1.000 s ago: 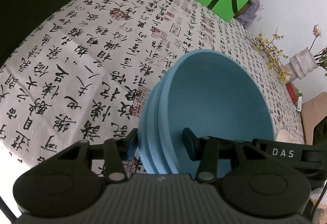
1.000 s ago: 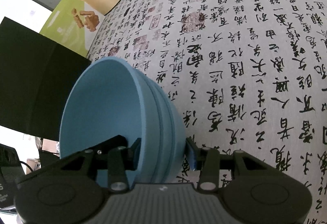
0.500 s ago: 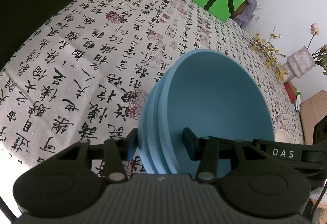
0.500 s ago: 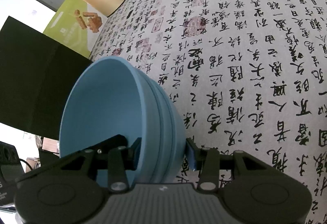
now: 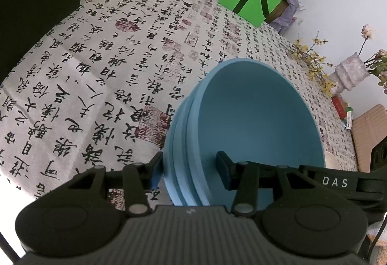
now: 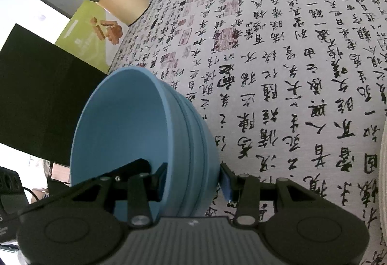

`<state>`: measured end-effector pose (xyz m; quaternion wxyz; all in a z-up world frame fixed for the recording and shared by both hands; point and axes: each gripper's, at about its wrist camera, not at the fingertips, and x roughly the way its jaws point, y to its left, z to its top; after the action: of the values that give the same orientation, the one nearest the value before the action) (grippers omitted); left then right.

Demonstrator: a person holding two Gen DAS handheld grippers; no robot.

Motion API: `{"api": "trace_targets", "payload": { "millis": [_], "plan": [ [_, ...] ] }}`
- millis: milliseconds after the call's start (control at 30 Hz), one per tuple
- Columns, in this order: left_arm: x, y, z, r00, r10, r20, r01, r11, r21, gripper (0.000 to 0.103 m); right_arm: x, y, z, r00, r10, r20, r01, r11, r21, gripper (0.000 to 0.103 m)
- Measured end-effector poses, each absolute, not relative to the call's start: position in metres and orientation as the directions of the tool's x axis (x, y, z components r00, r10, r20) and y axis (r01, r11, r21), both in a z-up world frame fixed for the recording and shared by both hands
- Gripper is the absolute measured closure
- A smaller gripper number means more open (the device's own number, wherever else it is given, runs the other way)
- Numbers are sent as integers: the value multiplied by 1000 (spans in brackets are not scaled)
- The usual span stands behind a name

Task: Organize plates and bowls
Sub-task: 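Carry the blue bowl stack with both grippers toward the cream plate stack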

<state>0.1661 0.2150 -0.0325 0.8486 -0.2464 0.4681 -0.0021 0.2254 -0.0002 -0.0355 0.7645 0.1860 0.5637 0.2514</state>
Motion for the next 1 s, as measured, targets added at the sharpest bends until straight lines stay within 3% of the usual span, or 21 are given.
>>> {"api": "trace_targets", "payload": {
  "millis": [1000],
  "plan": [
    [158, 169, -15, 589, -222, -777, -195, 895, -402, 56, 209, -50, -21, 276, 605, -747, -186, 796, 576, 60]
  ]
}}
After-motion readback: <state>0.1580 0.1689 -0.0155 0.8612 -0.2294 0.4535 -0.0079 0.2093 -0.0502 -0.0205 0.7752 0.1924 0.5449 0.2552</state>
